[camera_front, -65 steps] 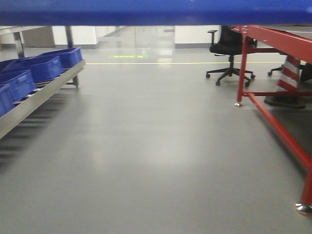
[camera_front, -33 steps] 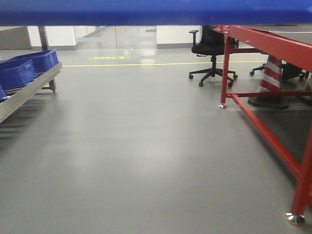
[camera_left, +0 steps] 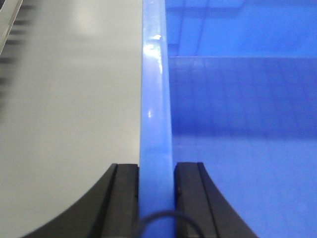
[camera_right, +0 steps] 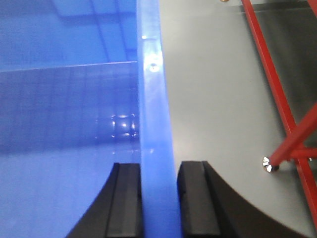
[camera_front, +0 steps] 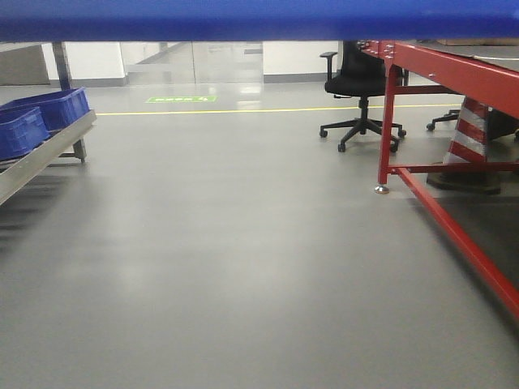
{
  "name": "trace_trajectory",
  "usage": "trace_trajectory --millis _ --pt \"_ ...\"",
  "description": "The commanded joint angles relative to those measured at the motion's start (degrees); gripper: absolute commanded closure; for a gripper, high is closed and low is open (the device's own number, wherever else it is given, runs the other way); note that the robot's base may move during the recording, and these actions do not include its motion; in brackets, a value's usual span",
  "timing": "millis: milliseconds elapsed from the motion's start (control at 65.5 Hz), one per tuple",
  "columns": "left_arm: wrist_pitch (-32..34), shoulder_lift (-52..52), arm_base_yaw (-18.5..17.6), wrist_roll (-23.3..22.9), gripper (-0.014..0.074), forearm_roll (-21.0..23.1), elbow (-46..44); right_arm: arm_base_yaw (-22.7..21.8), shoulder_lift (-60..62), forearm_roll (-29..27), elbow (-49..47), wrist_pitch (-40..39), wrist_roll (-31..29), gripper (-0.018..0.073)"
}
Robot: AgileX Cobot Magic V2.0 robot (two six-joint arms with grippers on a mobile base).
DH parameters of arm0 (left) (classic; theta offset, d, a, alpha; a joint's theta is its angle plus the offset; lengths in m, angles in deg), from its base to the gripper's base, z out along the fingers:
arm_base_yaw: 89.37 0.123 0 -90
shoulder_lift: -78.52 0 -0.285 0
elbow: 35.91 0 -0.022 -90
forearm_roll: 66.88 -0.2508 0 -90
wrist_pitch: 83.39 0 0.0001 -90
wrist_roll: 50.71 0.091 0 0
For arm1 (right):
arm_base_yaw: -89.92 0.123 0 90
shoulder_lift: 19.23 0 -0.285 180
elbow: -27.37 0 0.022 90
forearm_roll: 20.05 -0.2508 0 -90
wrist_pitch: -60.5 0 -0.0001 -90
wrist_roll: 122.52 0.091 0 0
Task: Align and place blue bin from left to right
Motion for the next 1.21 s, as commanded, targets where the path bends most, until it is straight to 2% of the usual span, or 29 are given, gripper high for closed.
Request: trace_trajectory --millis 0,1192 --pt "5.41 -0.35 -1.25 -0.49 0.0707 1.01 -0.48 0.85 0.42 0.84 -0.47 -8.66 0.08 0.0629" --pt "6.08 -0.35 -1.25 -0.49 0.0707 1.01 -0.48 0.85 0.42 0.84 -0.47 -8.90 0.08 0.0629"
